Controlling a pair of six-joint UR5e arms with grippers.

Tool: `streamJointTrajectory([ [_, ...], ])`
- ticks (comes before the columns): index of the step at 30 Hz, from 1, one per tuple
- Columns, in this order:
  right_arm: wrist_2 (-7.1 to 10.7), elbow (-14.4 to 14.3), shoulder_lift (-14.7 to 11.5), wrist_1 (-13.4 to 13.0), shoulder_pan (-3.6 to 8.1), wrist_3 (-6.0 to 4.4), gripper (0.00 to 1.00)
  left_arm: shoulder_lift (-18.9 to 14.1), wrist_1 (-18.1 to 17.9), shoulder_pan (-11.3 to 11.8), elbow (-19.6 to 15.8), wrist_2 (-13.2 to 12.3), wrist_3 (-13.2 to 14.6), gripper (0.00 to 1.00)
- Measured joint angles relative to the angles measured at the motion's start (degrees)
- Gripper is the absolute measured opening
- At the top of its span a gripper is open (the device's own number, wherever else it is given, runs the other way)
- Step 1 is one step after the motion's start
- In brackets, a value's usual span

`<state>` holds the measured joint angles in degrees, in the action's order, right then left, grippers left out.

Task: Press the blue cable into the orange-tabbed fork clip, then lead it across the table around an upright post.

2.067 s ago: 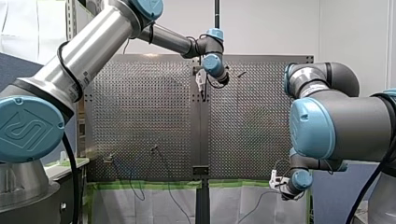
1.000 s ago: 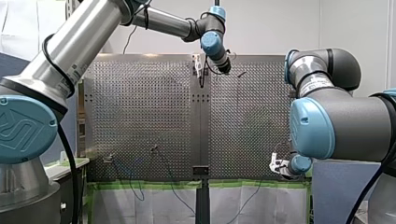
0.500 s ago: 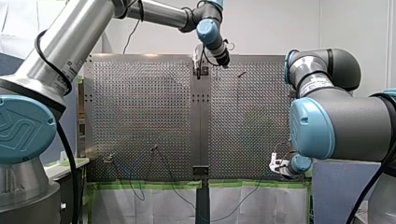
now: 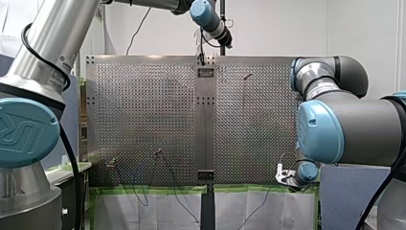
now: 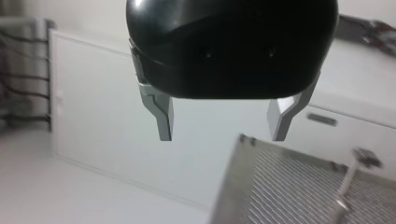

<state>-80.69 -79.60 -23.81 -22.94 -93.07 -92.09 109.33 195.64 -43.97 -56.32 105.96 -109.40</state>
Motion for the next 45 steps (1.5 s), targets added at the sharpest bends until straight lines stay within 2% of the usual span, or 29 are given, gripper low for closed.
streamJointTrajectory([
  [2, -0.17, 0.3, 0.2, 0.8, -0.16, 0.8, 0.0, -0.7, -0.7, 0.0, 0.0, -0.9, -0.6, 1.0],
  [5, 0.03, 0.4, 0.4, 1.4, -0.54, 1.28, 0.0, -0.5, -1.9, -0.3, 0.0, -2.2, -0.9, 1.0],
  [9, 0.59, 0.6, 0.4, 1.6, -0.79, 1.42, 0.0, 1.6, -3.2, -0.6, 0.0, -4.4, -0.6, 1.0],
  [15, 1.8, 0.9, 0.5, 1.7, -1.03, 1.32, 0.0, 5.2, -3.7, -0.8, 0.0, -5.2, 2.0, 1.0],
  [19, 2.0, 1.5, 1.2, 1.7, -1.27, 1.29, 0.0, 6.5, -2.6, -0.6, 0.0, -6.0, 3.8, 1.0],
  [27, 2.34, 2.1, 1.9, 1.8, -1.66, 1.24, 0.0, 6.8, 1.9, -0.4, 0.0, -6.4, 8.1, 1.0],
  [32, 2.76, 2.2, 2.0, 1.9, -1.83, 1.14, 0.0, 6.7, 4.5, -0.4, 0.0, -6.1, 9.8, 1.0],
  [37, 2.97, 2.2, 2.0, 1.9, -1.92, 1.11, 0.0, 6.6, 7.0, -0.4, 0.0, -3.9, 9.9, 1.0],
  [41, 3.18, 2.2, 2.0, 1.9, -2.07, 1.11, 0.0, 6.2, 7.8, -0.4, 0.0, -1.5, 9.0, 1.0],
  [45, 3.23, 2.2, 2.0, 1.9, -2.21, 1.1, 0.0, 5.3, 7.9, -0.4, 0.0, 1.1, 6.9, 1.0],
])
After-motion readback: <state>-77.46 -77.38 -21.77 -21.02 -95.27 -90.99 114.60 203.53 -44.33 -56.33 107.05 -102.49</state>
